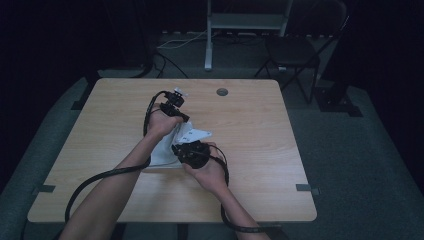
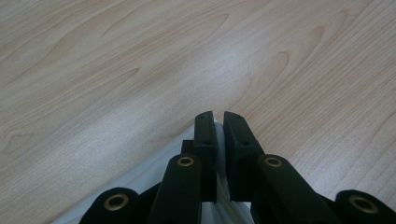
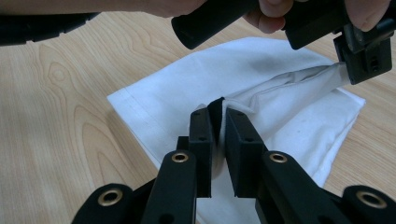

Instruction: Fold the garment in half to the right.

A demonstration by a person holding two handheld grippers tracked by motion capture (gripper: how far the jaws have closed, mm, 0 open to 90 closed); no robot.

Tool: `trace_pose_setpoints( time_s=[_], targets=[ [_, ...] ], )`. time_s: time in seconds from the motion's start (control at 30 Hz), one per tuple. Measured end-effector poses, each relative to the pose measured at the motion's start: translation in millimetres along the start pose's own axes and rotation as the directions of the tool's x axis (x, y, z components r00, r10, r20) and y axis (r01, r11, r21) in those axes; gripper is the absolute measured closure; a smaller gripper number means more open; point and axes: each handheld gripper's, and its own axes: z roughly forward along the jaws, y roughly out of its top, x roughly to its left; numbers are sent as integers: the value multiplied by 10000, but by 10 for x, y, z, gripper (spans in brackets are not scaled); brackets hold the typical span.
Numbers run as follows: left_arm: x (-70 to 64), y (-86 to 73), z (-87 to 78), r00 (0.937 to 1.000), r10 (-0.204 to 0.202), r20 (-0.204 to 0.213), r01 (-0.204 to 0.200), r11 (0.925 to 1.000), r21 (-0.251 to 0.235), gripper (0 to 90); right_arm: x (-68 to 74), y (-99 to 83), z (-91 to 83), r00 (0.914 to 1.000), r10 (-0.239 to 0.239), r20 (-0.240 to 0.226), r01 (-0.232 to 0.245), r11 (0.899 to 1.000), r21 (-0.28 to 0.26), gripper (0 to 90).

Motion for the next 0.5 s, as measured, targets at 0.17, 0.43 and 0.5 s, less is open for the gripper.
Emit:
trace_pose_setpoints(
  time_s=[0.17, 0.43, 0.5],
  targets=[
    [-17, -5, 12, 10000, -38, 10, 38, 10000, -8, 843, -4, -11, 3, 10000, 49, -28, -49, 10000, 64, 816],
    [-34, -8, 42, 10000, -24, 5, 24, 10000, 24, 840, -21, -29, -9, 10000, 44, 7, -44, 10000, 76, 816],
    [-37, -8, 44, 10000, -61, 7, 61, 10000, 22, 840, -23, -33, -13, 10000, 60, 16, -60, 9999, 109, 816]
  ],
)
